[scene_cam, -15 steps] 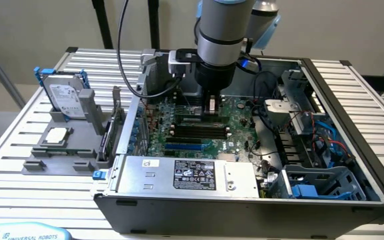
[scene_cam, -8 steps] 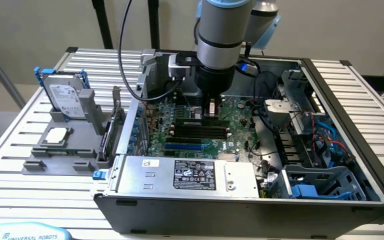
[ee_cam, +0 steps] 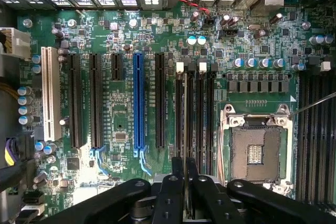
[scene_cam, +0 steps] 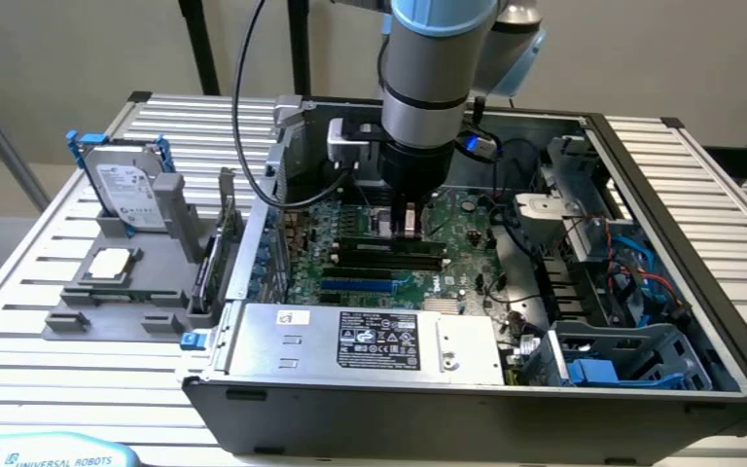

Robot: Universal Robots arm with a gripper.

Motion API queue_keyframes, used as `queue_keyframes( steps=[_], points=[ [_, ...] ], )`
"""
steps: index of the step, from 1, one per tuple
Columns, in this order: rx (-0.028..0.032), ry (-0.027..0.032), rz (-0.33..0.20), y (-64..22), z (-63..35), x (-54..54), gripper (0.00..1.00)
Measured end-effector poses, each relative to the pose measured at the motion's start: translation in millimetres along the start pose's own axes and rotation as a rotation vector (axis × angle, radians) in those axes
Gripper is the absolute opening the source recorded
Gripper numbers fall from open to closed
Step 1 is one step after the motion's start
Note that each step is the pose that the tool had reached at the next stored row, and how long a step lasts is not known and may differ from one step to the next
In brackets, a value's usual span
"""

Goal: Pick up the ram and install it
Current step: 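Insert the ram into the slot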

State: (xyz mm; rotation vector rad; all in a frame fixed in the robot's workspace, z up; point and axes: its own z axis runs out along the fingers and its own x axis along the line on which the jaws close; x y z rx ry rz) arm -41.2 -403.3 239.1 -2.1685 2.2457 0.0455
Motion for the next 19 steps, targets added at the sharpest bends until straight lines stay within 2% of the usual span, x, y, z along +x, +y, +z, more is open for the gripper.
queue_keyframes(
  steps=[5,19],
  points=[
    [0.0,-0.0001,0.0,0.0,7.2,0.2,0.13],
    [-0.0001,0.0,0.0,-0.1,10.1,1.4,0.13]
  ],
)
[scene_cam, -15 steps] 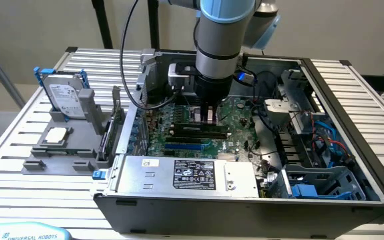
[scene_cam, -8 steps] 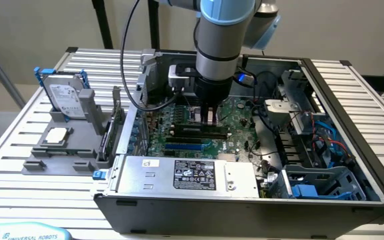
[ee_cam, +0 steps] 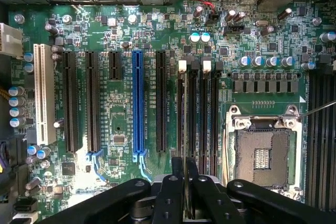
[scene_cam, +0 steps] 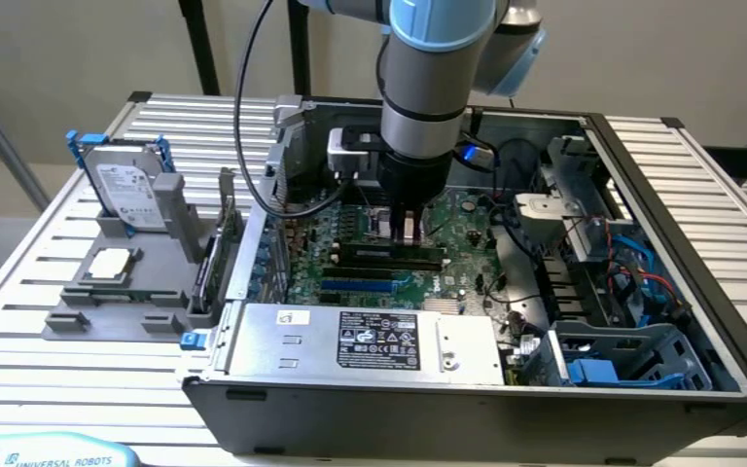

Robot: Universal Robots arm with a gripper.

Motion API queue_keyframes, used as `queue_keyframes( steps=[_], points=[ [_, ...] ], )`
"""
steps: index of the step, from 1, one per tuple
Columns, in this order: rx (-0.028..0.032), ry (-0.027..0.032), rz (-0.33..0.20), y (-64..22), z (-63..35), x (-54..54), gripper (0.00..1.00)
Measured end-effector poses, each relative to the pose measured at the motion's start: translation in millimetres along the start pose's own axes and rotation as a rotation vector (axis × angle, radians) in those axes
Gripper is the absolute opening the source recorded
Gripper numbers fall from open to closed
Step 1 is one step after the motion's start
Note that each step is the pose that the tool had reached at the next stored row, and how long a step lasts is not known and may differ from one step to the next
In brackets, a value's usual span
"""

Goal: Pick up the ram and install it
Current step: 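Insert the ram into the slot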

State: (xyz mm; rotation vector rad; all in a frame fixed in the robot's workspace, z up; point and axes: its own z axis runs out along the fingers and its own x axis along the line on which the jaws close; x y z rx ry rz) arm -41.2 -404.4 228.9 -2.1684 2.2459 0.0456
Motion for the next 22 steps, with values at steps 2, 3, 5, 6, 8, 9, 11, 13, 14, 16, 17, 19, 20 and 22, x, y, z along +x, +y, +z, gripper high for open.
queue_keyframes(
  steps=[2,3,5,6,8,9,11,13,14,16,17,19,20,22],
  points=[
    [0.0,0.0,0.0,0.0,0.2,0.0,0.13],
    [0.0,-0.0003,0.0,0.0,0.3,0.0,0.13],
    [0.0,-0.0005,-0.001,0.0,0.4,0.0,0.13],
    [0.0,-0.0006,-0.001,0.2,0.5,0.0,0.13],
    [-0.0001,-0.0005,-0.001,0.6,0.6,0.1,0.13],
    [-0.0001,-0.0004,-0.002,0.9,0.6,0.1,0.13],
    [-0.0001,-0.0005,-0.003,1.0,0.9,0.1,0.13],
    [-0.0001,-0.0004,-0.003,1.0,1.1,0.1,0.13],
    [-0.0001,-0.0004,-0.003,1.1,1.3,0.1,0.13],
    [-0.0002,-0.0004,-0.004,1.1,1.6,0.1,0.13],
    [-0.0002,-0.0004,-0.005,1.1,1.7,0.1,0.13],
    [-0.0003,-0.0004,-0.006,1.1,1.9,0.1,0.13],
    [-0.0003,-0.0005,-0.007,1.0,2.0,0.1,0.13],
    [-0.0006,-0.0003,-0.008,0.7,2.0,0.1,0.13]
  ],
)
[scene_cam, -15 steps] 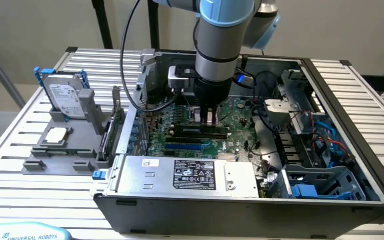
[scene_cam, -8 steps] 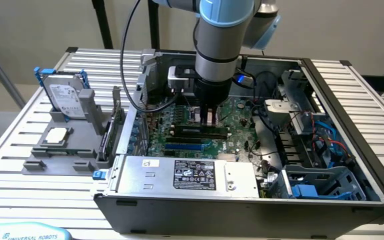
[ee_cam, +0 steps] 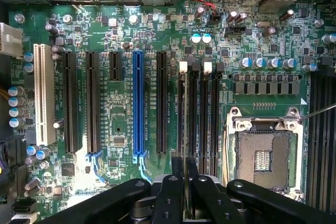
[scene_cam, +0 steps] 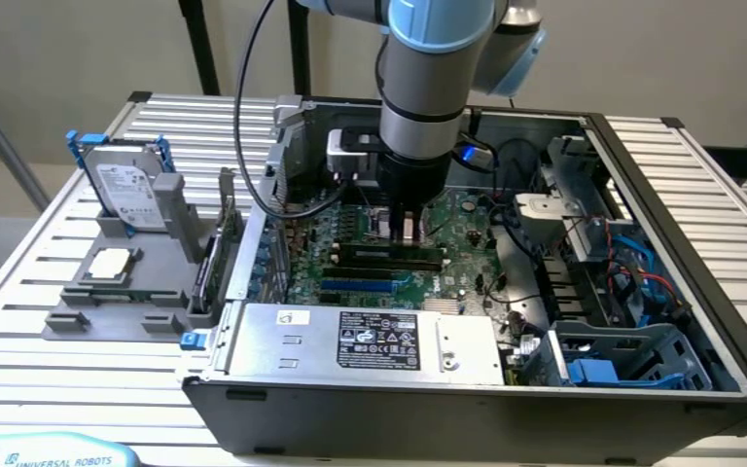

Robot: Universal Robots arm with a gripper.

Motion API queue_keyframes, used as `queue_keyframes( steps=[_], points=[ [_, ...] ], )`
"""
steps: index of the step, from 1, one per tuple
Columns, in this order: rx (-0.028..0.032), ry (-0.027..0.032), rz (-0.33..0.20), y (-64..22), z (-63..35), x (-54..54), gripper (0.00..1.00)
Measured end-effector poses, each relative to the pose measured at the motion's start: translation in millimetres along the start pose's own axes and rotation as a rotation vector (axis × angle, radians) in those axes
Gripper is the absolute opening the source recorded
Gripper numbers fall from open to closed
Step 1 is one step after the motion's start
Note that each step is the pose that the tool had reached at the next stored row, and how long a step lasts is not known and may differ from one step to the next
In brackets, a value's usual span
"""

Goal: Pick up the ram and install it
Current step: 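Insert the ram into the slot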

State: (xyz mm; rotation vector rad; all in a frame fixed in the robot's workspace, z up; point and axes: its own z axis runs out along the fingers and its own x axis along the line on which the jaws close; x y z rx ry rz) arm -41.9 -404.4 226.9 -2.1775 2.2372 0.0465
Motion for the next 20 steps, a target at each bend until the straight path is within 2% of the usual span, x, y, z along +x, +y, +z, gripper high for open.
queue_keyframes(
  steps=[2,5,20],
  points=[
    [0.0011,-0.0019,-0.001,-0.7,0.7,-0.2,0.13],
    [0.0004,-0.0003,-0.001,-1.0,0.1,-0.1,0.13],
    [0.0003,-0.0002,-0.003,0.0,0.3,0.0,0.13]
  ],
)
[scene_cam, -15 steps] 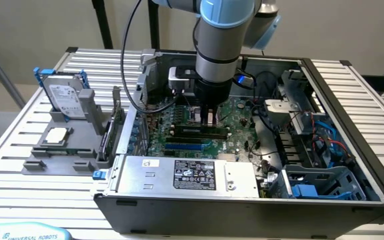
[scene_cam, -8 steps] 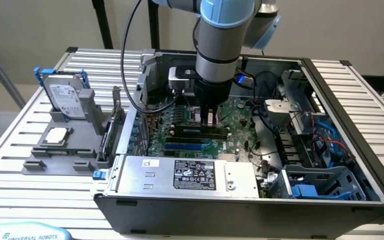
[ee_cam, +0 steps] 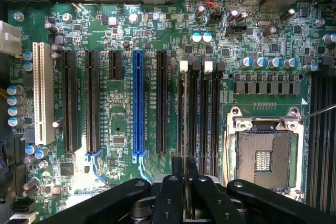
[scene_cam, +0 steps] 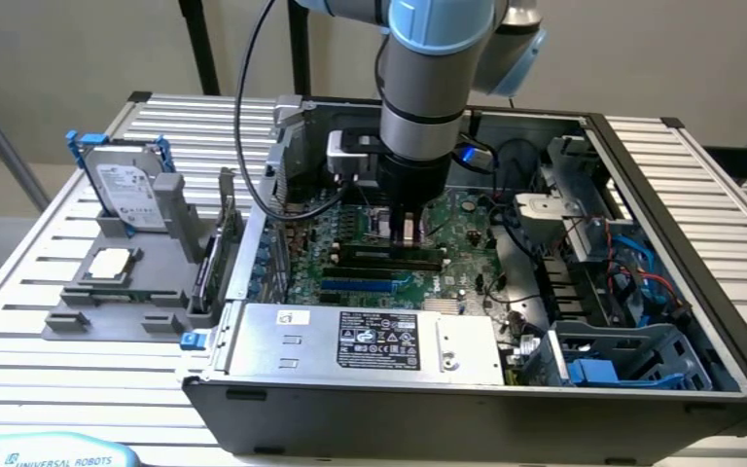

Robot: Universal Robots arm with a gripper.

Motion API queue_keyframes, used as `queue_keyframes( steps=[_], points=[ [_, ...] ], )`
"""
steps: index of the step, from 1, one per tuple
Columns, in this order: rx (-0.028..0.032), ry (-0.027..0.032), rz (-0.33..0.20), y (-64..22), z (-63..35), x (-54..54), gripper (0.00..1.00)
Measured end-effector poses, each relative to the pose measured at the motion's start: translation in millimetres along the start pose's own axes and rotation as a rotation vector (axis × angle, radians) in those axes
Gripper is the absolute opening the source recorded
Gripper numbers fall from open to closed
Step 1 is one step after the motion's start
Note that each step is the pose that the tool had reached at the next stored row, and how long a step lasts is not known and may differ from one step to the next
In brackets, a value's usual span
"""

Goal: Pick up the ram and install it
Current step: 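Insert the ram into the slot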

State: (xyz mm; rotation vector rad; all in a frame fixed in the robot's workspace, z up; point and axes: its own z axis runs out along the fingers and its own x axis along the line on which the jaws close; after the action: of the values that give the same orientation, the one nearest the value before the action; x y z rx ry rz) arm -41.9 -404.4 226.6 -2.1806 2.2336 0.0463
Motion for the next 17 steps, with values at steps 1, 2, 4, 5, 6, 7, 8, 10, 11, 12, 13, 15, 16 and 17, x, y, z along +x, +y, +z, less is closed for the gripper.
queue_keyframes(
  steps=[1,2,4,5,6,7,8,10,11,12,13,15,16,17],
  points=[
    [0.0,0.0001,0.0,0.1,0.1,0.0,0.13],
    [0.0,0.0001,-0.001,0.2,0.1,0.1,0.13],
    [0.0,0.0001,-0.001,0.3,0.2,0.0,0.13],
    [0.0,0.0,-0.001,0.3,0.3,0.0,0.13],
    [0.0,0.0,-0.001,0.3,0.3,0.0,0.13],
    [0.0,0.0,-0.001,0.3,0.3,0.0,0.13],
    [-0.0001,0.0,0.0,0.2,0.4,0.0,0.13],
    [-0.0001,-0.0001,-0.001,-0.4,0.4,0.0,0.13],
    [0.0,-0.0001,-0.001,-0.7,0.4,0.0,0.13],
    [-0.0002,-0.0001,-0.001,-0.9,0.4,0.0,0.13],
    [-0.0001,0.0,0.0,-0.9,0.3,0.0,0.13],
    [0.0,0.0,-0.001,-0.9,0.4,0.0,0.13],
    [-0.0001,0.0002,-0.001,-1.0,0.4,0.0,0.13],
    [0.0,0.0002,-0.001,-0.9,0.5,0.0,0.13]
  ],
)
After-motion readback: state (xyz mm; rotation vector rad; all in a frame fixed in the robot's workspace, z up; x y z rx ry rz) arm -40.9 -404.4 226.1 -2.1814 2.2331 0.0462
